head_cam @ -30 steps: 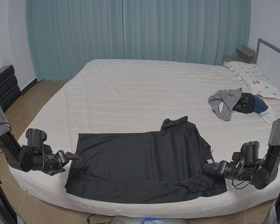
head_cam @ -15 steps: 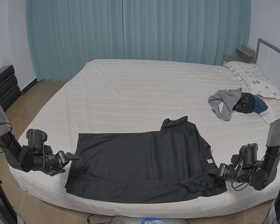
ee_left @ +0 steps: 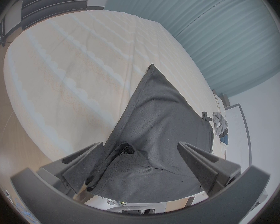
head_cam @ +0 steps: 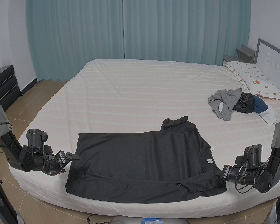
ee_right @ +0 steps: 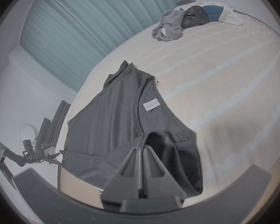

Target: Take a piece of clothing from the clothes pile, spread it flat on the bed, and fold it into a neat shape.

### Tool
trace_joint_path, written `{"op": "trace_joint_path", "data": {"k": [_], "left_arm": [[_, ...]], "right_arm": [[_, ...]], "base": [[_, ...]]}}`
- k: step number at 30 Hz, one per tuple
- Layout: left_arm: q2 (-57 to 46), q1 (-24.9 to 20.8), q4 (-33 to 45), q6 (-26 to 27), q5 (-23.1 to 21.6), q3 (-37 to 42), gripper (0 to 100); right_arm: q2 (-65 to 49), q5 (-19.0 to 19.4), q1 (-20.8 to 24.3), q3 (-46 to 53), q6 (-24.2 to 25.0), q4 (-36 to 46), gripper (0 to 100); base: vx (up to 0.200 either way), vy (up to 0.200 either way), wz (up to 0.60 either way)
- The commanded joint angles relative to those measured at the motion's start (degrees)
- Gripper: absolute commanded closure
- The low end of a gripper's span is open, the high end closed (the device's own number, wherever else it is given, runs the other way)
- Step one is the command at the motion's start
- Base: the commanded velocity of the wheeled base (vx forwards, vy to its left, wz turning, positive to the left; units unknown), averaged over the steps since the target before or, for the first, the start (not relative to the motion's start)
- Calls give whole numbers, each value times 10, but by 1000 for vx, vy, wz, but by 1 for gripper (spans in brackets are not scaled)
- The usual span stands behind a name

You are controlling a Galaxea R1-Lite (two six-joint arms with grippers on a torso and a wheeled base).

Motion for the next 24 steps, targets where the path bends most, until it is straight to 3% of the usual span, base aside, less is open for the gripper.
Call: {"op": "trace_joint_path", "data": {"k": [1, 10, 11, 24], "left_arm": [[6, 0, 0, -1, 0, -3, 0], [7, 0, 0, -1, 0, -2, 0], [7, 0, 0, -1, 0, -2, 0], [24, -13, 2, -1, -1, -17, 0]], "right_arm": [[-16, 1, 0, 10, 1, -1, 100], [-1, 5, -4, 12, 10, -3, 100], [-1, 5, -4, 13, 10, -3, 0], [6, 5, -4, 12, 38, -5, 0]], "base": [[0, 0, 0], [0, 0, 0], [0, 0, 0], [0, 0, 0]]}}
